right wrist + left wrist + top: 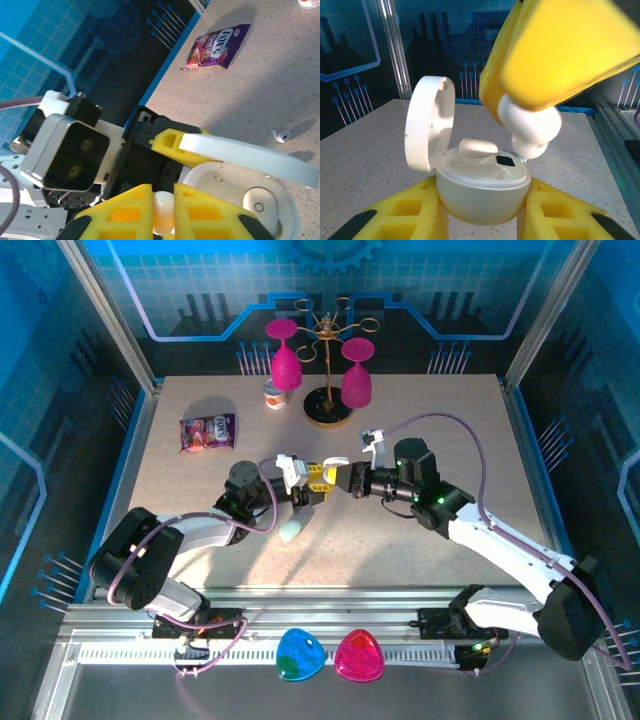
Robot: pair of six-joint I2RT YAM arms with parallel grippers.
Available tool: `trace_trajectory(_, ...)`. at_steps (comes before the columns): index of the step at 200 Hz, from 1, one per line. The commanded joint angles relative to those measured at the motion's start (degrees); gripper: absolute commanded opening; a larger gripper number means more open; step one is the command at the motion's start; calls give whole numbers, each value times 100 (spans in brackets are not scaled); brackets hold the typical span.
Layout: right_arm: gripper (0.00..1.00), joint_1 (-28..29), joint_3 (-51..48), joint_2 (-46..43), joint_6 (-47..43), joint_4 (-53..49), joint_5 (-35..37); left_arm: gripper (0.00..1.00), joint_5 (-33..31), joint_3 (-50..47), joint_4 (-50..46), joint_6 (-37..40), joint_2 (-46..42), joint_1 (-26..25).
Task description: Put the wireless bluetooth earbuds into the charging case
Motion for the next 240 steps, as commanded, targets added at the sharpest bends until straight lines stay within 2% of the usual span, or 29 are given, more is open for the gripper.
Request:
trace_trajectory(1, 13, 38, 138, 73, -149, 227, 298, 22, -14, 114, 118, 115, -157, -49)
trace_trajectory(114, 15, 188, 59, 451, 46, 535, 335, 22, -152, 107, 571, -271, -46, -52)
trace_trajectory(140, 23, 204, -11, 370, 52, 464, 506, 22, -164, 105, 605, -320, -54, -58)
trace_trajectory(203, 30, 205, 55, 155, -109, 96, 793, 22, -146, 114, 624, -355, -85, -55)
trace_trajectory(240, 39, 205, 125, 1, -242, -99, 900, 22, -147, 133, 605, -339, -68, -55)
